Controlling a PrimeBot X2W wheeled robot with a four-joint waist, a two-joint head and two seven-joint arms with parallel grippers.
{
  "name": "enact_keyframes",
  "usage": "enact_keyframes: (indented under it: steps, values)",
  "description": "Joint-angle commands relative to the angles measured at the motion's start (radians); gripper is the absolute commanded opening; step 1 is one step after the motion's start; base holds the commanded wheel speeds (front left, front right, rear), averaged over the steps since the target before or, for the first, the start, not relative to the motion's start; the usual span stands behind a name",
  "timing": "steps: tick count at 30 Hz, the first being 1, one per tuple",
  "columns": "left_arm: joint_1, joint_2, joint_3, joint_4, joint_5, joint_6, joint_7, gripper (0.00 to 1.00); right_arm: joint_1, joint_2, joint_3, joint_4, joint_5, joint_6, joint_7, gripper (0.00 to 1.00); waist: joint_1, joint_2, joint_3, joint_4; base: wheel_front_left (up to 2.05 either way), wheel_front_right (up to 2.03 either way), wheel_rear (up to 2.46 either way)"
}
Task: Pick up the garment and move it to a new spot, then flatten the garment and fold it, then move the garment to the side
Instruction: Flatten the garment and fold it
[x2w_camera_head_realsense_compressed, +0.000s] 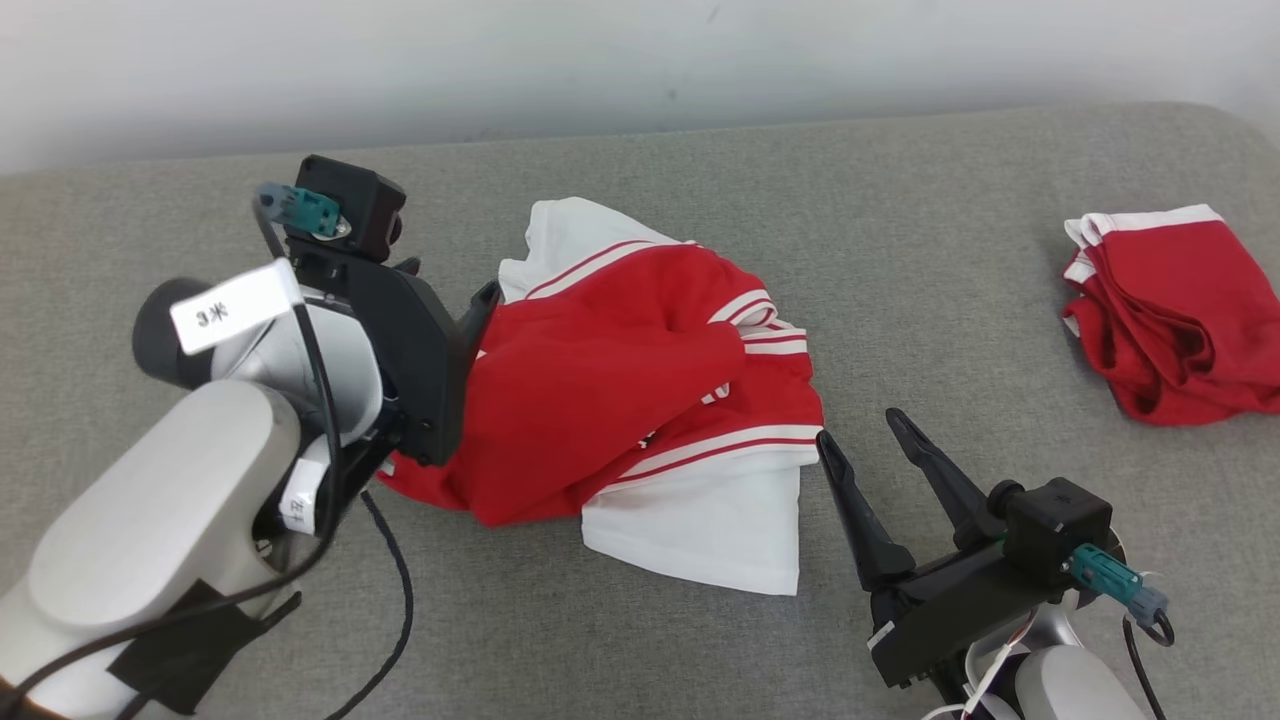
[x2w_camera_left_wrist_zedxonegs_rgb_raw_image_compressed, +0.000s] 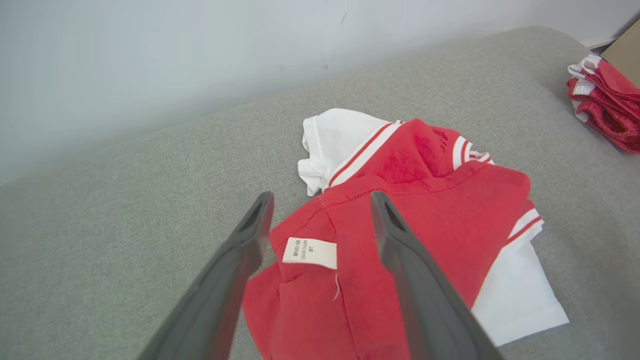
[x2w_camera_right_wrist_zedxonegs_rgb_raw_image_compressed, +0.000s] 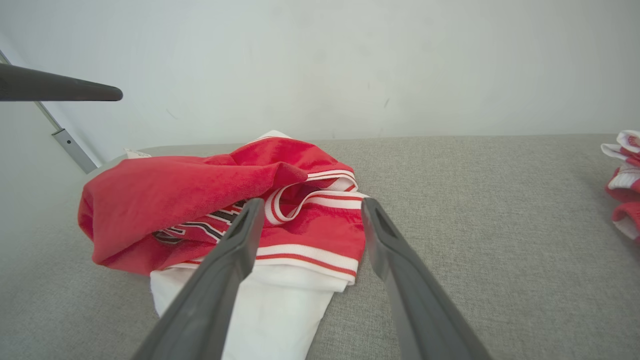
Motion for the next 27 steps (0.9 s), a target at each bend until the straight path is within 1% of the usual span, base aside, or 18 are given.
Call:
enact_keyframes:
  steps: [1,4,6,10,15,18,27]
  values:
    - [-0.012,0.015,0.005,0.002,-0.029,-0.004,0.043,1.00,-0.004,-0.002,0.002,-0.002,0.000,-0.002,0.003,1.00,0.0001,0.0000,0.004,-0.010,0.00,0.00,0.00]
    - [-0.018,0.024,0.002,0.015,-0.061,-0.020,0.099,1.00,-0.009,-0.002,0.003,-0.004,-0.006,-0.002,0.004,1.00,0.0001,0.0000,0.011,-0.025,0.00,0.00,0.00]
    - [-0.031,0.016,-0.004,0.026,-0.072,-0.034,0.117,1.00,-0.010,-0.002,0.005,-0.004,-0.009,-0.002,0.006,1.00,0.0001,0.0000,0.016,-0.036,0.00,0.00,0.00]
    - [-0.051,0.011,-0.022,0.060,-0.066,-0.046,0.147,1.00,-0.012,-0.002,0.011,-0.010,-0.011,-0.002,0.008,1.00,0.0001,0.0000,0.023,-0.054,0.00,0.00,0.00]
    - [-0.064,0.024,-0.051,0.110,-0.068,-0.064,0.209,1.00,-0.011,-0.002,0.012,-0.010,-0.006,-0.002,0.005,1.00,0.0001,0.0000,0.034,-0.081,0.00,0.00,0.00]
    - [-0.050,0.027,-0.058,0.122,-0.077,-0.069,0.219,1.00,-0.006,-0.001,0.007,-0.007,-0.006,-0.002,0.001,1.00,0.0001,0.0000,0.039,-0.086,0.00,0.00,0.00]
    - [-0.024,0.007,-0.091,0.150,-0.086,-0.088,0.236,1.00,-0.016,-0.002,0.014,-0.005,-0.007,-0.002,0.002,1.00,0.0001,0.0000,0.043,-0.073,0.00,0.00,0.00]
